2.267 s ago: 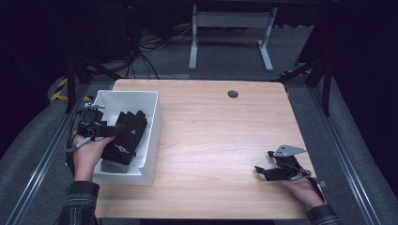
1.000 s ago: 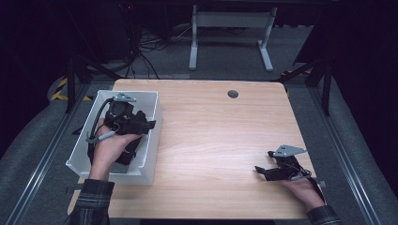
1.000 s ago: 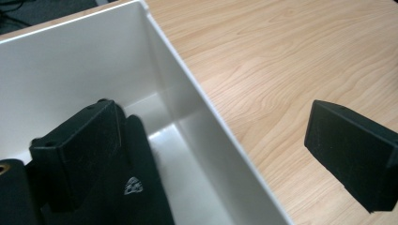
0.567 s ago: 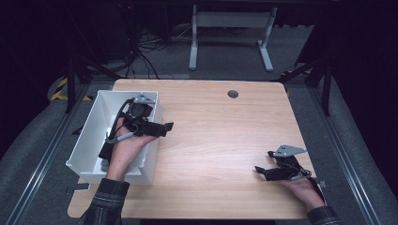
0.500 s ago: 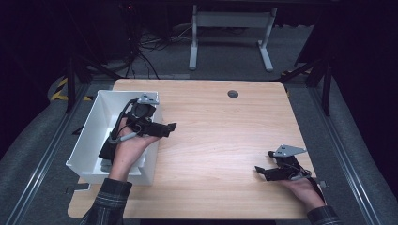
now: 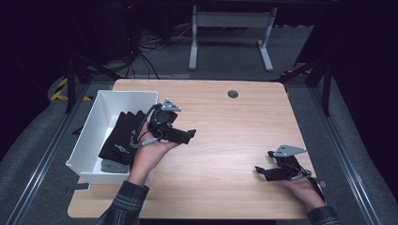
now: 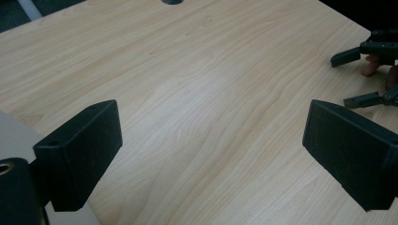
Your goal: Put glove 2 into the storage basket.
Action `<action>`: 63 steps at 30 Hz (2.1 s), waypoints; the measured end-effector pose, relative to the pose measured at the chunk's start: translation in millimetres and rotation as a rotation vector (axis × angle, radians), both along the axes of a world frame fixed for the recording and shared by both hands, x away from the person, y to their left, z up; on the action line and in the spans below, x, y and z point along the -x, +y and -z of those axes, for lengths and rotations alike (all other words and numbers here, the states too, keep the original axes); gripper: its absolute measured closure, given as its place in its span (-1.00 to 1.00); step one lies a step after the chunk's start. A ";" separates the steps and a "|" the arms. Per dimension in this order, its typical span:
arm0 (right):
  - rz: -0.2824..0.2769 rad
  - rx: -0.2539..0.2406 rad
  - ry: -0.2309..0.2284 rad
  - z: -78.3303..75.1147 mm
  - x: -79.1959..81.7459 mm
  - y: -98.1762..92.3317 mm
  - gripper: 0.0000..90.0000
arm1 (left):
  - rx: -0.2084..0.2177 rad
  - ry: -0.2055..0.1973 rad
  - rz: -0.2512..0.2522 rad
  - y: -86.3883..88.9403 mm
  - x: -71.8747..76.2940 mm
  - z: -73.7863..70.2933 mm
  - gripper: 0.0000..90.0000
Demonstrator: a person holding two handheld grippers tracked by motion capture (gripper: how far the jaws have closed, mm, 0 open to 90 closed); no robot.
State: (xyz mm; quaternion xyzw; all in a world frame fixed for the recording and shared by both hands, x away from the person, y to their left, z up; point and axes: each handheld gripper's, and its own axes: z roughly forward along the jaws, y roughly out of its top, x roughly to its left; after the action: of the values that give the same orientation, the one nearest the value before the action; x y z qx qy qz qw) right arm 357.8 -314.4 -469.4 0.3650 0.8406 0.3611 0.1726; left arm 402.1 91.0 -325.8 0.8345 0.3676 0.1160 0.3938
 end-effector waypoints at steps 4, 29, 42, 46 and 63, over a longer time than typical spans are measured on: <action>-0.001 0.000 0.000 0.0 0.0 -0.1 -0.66 | -0.003 0.004 0.018 -13.2 3.6 8.0 -0.87; -0.003 0.001 -0.001 0.0 -0.1 -0.3 -0.66 | -0.030 0.025 0.089 -56.6 27.9 73.7 -0.85; -0.003 0.001 0.000 0.0 0.0 -0.3 -0.66 | -0.054 0.030 0.125 -68.2 33.3 99.5 -0.85; -0.003 0.001 -0.001 0.0 0.0 -0.3 -0.66 | -0.065 0.029 0.134 -72.6 34.7 108.3 -0.85; -0.007 0.000 -0.001 0.0 0.2 -0.9 -0.66 | -0.131 0.032 0.163 -86.4 38.3 136.4 -0.86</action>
State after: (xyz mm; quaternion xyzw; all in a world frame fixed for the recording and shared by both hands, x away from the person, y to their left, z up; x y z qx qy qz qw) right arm 357.6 -315.2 -469.4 0.3620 0.8418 0.3618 0.1715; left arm 363.8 4.6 -462.2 0.8873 0.2964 0.0942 0.3407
